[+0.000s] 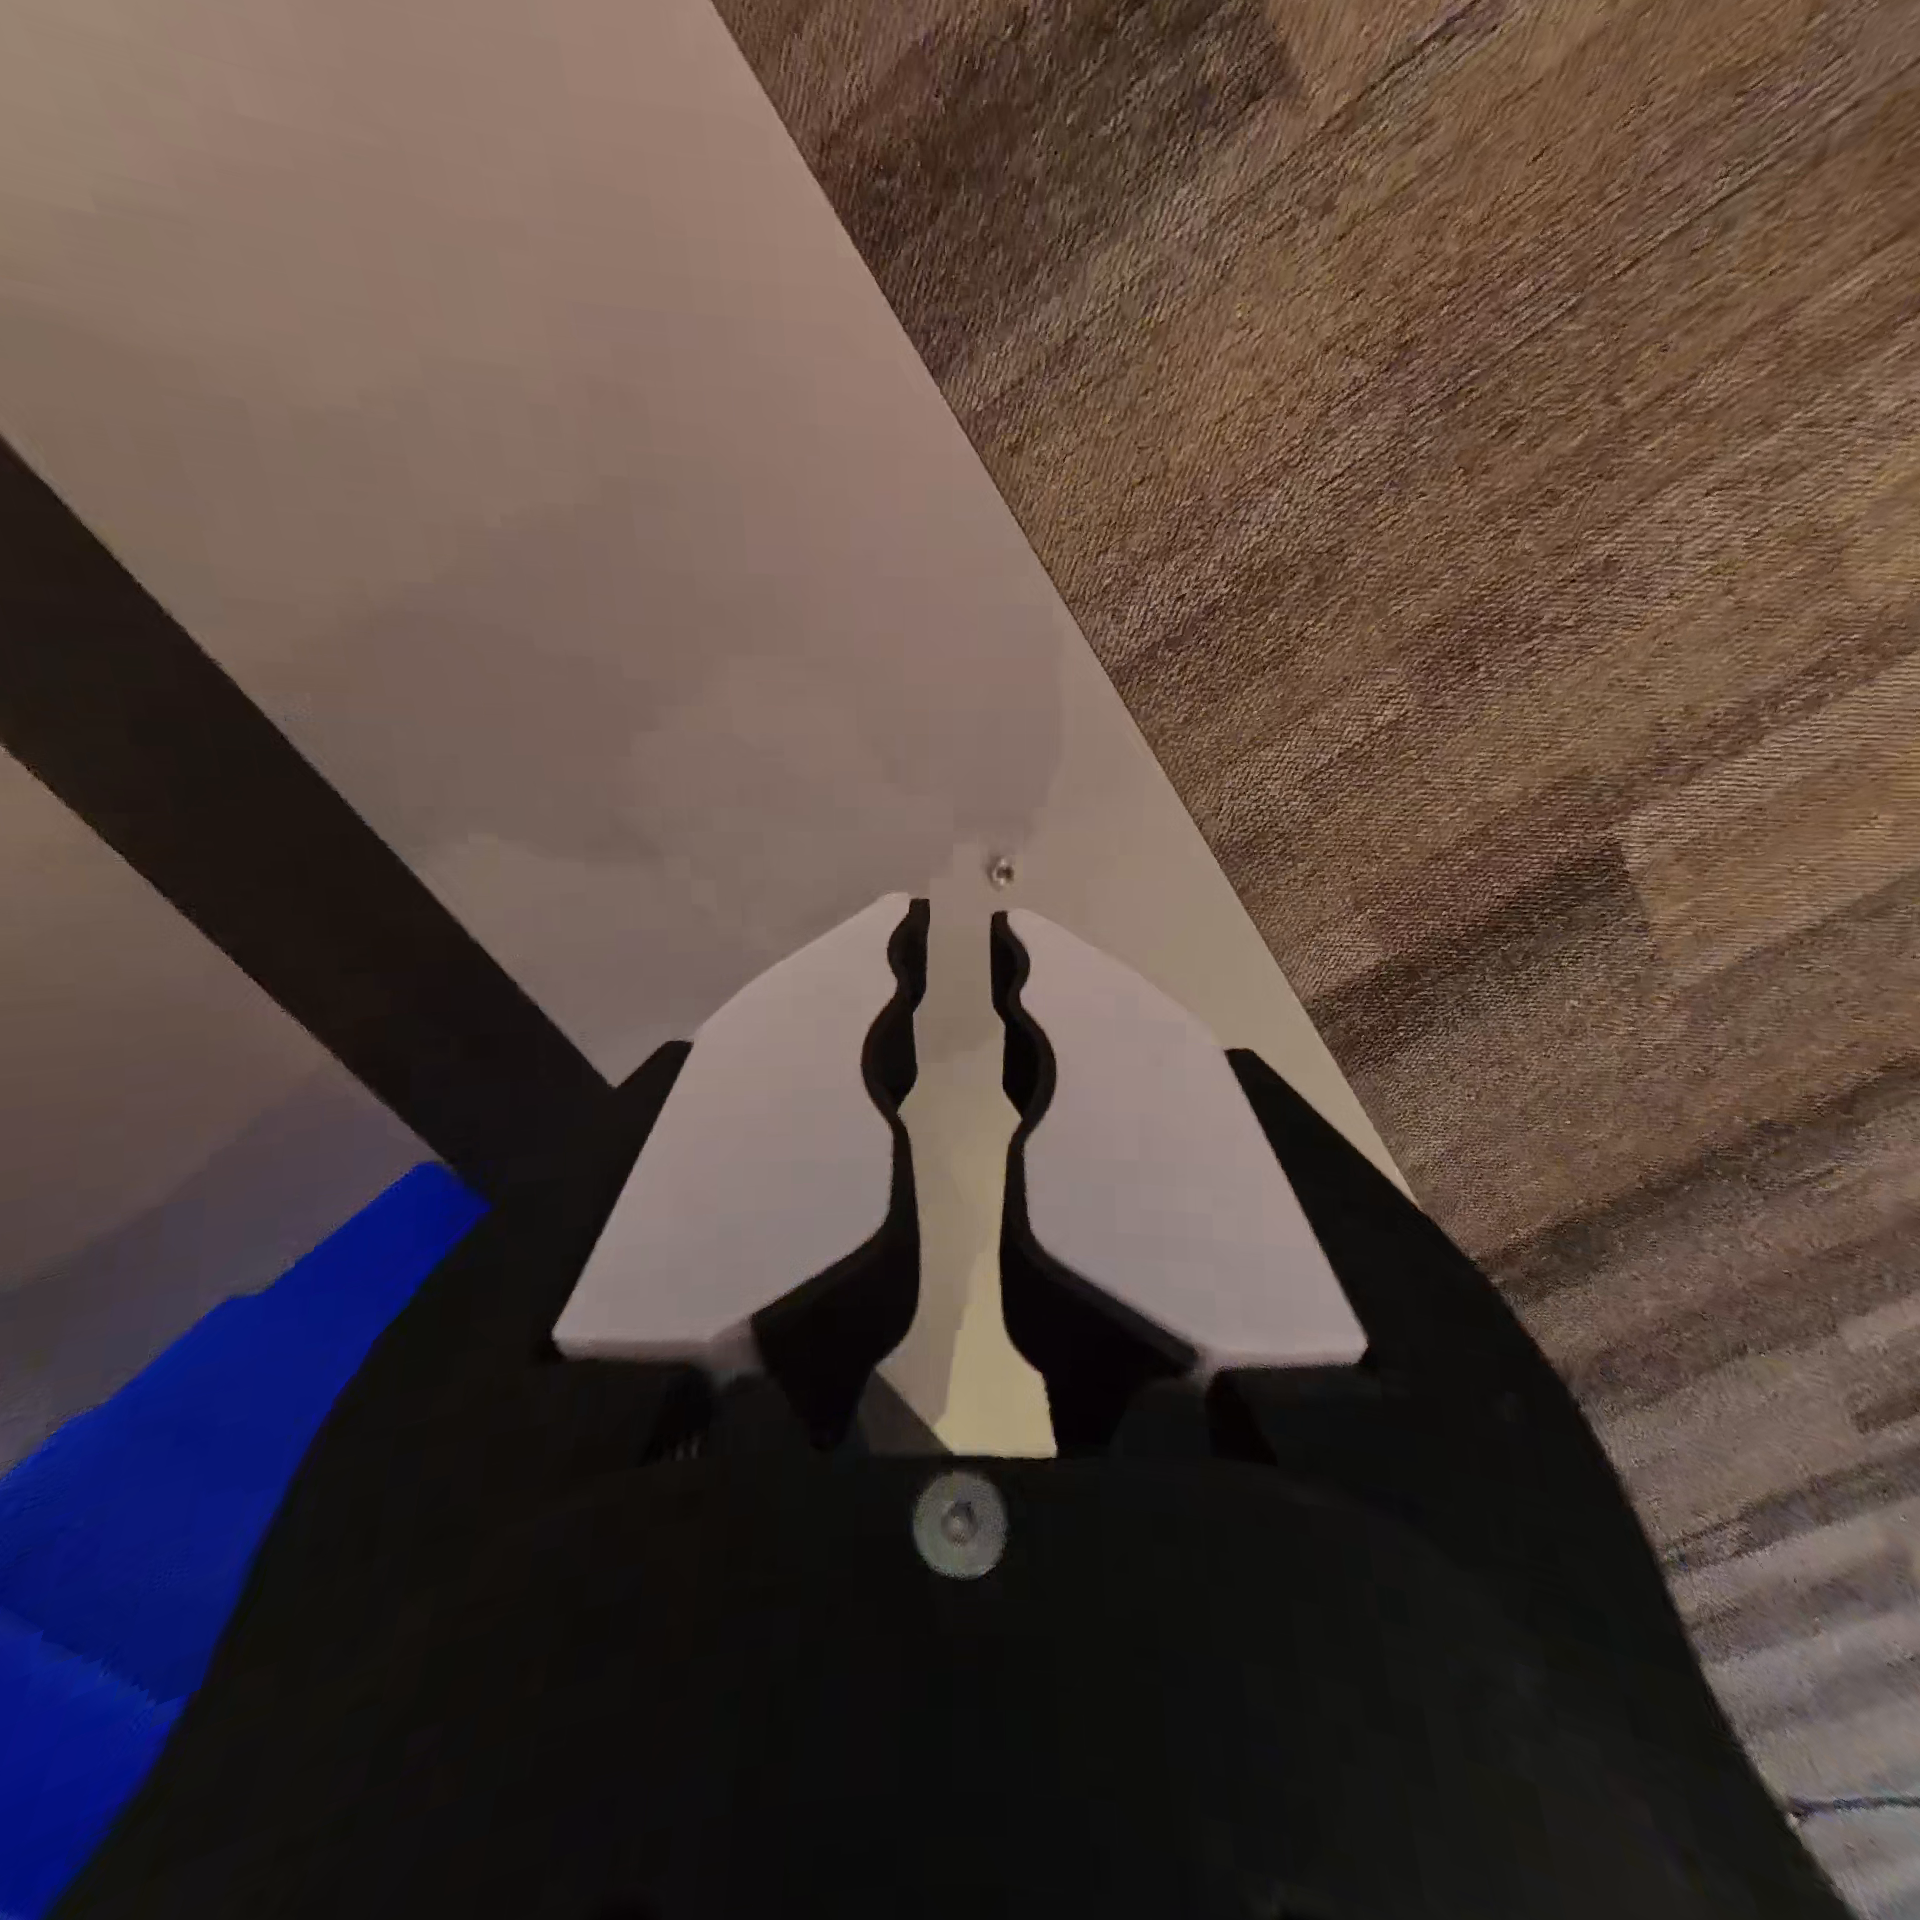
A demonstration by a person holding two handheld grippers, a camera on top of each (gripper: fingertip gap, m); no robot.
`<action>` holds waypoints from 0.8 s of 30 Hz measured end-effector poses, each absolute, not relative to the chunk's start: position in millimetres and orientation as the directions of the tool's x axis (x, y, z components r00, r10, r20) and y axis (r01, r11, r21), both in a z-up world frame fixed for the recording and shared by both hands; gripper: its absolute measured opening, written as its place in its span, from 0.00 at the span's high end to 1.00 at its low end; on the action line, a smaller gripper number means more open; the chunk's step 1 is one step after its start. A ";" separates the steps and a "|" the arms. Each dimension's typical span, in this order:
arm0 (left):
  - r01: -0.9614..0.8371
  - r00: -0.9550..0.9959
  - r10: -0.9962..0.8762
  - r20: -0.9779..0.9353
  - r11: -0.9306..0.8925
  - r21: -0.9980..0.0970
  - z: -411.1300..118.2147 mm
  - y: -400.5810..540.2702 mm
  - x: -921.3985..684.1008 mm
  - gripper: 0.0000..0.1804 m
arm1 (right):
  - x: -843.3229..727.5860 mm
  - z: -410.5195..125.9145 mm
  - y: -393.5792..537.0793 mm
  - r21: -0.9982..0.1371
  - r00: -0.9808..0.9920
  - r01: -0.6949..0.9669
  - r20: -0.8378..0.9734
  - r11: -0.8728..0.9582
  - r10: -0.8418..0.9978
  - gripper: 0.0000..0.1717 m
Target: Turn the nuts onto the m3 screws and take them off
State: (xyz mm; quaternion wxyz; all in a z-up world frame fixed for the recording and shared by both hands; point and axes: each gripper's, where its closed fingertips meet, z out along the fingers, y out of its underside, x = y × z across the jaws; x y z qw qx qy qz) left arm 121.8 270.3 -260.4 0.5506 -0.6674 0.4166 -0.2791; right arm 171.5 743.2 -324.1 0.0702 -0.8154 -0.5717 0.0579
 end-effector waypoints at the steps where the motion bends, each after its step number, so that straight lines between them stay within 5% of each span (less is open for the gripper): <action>1: -0.246 0.496 -0.864 -0.080 -0.051 -0.968 -260.4 270.5 121.6 0.98 | 170.4 -328.8 746.3 -0.162 0.343 0.926 -0.013 -0.340 0.939 0.91; 13: -0.232 0.484 -0.874 -0.044 -0.080 -0.970 -261.1 271.5 121.5 0.98 | 175.5 -344.2 750.1 -0.047 0.404 0.913 -0.037 -0.406 0.914 0.91; 24: -0.252 0.470 -0.881 -0.057 -0.072 -0.965 -263.0 268.8 123.7 0.98 | 173.1 -344.3 746.3 -0.093 0.404 0.908 -0.060 -0.408 0.913 0.96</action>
